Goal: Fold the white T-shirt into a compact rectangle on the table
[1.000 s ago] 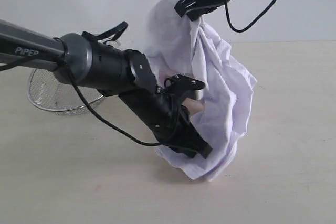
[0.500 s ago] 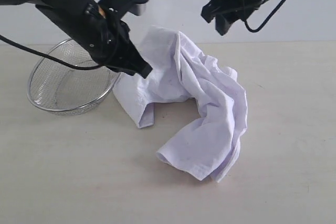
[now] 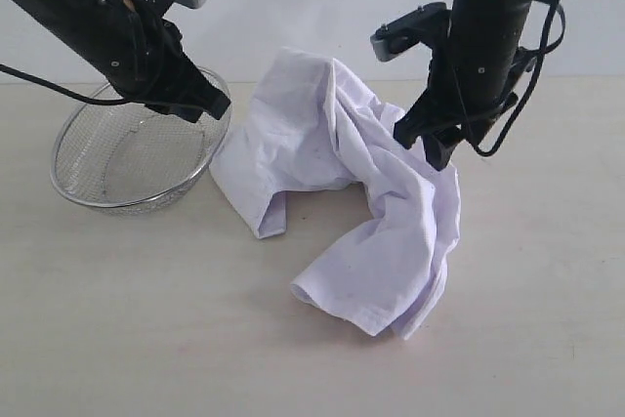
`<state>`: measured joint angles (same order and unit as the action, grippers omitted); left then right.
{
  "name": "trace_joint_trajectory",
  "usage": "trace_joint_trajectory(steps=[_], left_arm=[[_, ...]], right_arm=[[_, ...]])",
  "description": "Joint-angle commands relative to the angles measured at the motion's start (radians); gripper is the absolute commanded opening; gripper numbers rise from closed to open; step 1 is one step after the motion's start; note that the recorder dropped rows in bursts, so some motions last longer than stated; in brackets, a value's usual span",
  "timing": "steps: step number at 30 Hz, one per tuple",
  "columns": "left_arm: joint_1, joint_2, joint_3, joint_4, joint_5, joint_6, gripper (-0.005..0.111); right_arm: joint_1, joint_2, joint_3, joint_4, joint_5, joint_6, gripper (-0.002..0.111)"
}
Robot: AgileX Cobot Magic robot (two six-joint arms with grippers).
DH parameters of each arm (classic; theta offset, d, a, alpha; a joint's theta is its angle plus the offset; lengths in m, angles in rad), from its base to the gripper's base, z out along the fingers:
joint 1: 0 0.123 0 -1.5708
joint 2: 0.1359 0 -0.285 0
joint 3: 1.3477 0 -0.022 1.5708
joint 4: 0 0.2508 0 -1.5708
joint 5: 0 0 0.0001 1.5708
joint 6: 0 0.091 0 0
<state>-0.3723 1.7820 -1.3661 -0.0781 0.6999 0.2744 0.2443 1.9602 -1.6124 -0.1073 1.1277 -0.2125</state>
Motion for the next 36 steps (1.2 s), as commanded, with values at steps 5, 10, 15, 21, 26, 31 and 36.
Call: trace_joint_trajectory(steps=[5,10,15,21,26,31,36], left_arm=[[0.002,-0.009,-0.002,-0.006,0.009,-0.005,0.005],[0.002,-0.009,-0.002,-0.008,0.017,-0.005,0.005],[0.002,-0.009,-0.002,-0.008,0.033,-0.005,0.005],[0.004,-0.009,-0.002,-0.006,0.006,-0.005,0.005],[0.022,-0.012,-0.004,-0.001,0.012,-0.005,0.005],[0.086,-0.045,-0.004,-0.001,0.039,-0.005,0.005],[0.167,-0.105,-0.004,-0.003,0.047,-0.005,0.005]], right_arm=[[-0.017,0.046,0.064,0.007,-0.171,0.001,0.049],[-0.105,0.111,0.064,0.196,-0.204,-0.112,0.032],[-0.145,0.15,0.064,0.258,-0.223,-0.164,0.0],[-0.271,0.023,0.064,0.639,-0.046,-0.486,0.0],[-0.242,-0.075,0.064,0.917,0.065,-0.646,0.0],[-0.129,-0.113,0.064,0.943,0.093,-0.683,0.0],[0.049,-0.102,0.064,0.949,0.093,-0.767,0.0]])
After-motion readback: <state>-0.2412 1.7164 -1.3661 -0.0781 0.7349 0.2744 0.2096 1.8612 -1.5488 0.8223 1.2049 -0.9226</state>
